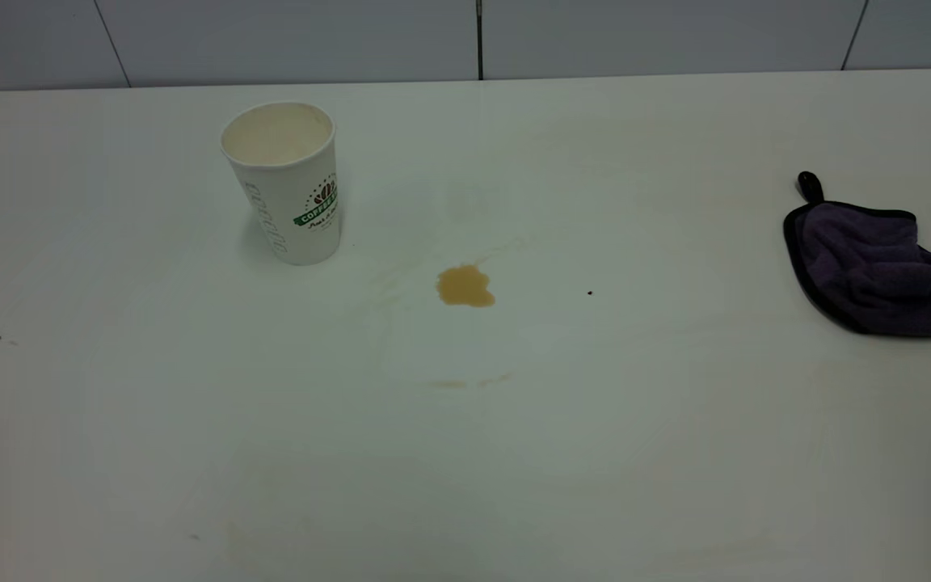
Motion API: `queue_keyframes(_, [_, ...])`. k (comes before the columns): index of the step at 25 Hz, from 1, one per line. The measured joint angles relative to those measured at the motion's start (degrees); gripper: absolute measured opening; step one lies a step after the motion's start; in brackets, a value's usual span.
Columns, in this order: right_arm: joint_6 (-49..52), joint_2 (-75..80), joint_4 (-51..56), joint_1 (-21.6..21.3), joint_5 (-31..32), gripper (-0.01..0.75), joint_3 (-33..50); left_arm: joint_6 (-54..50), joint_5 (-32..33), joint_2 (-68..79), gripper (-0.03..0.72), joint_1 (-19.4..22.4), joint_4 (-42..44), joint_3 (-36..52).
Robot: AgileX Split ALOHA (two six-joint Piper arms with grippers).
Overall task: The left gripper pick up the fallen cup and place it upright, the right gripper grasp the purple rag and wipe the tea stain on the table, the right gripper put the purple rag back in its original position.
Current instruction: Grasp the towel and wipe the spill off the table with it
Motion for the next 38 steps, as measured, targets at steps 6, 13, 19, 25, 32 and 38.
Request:
queue_keyframes(6, [0.0, 0.0, 0.0, 0.0, 0.0, 0.242, 0.0, 0.0, 0.0, 0.0, 0.586, 0.0, 0.0, 0.0])
queue_keyframes(13, [0.0, 0.0, 0.0, 0.0, 0.0, 0.242, 0.0, 0.0, 0.0, 0.0, 0.586, 0.0, 0.0, 0.0])
queue_keyframes(19, [0.0, 0.0, 0.0, 0.0, 0.0, 0.242, 0.0, 0.0, 0.0, 0.0, 0.586, 0.0, 0.0, 0.0])
queue_keyframes(25, [0.3, 0.0, 0.0, 0.0, -0.1, 0.242, 0.0, 0.0, 0.0, 0.0, 0.586, 0.0, 0.0, 0.0])
queue_keyframes(32, [0.4, 5.7, 0.0, 0.0, -4.3, 0.304, -3.0, 0.0, 0.0, 0.0, 0.586, 0.0, 0.0, 0.0])
queue_keyframes(38, [-0.1, 27.3, -1.4, 0.0, -9.1, 0.533, -12.0, 0.0, 0.0, 0.0, 0.586, 0.0, 0.0, 0.0])
